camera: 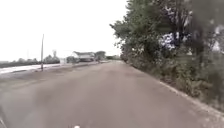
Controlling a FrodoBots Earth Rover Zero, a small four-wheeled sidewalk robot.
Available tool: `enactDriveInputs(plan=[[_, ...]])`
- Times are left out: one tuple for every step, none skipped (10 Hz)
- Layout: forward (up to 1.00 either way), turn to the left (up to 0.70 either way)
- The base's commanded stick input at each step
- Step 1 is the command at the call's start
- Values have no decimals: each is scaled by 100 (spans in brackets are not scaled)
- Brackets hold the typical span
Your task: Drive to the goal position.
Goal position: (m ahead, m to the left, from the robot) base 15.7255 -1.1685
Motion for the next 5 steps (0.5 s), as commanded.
enactDriveInputs(plan=[[100, -8], [100, -8], [100, -8], [100, -8], [100, -8]])
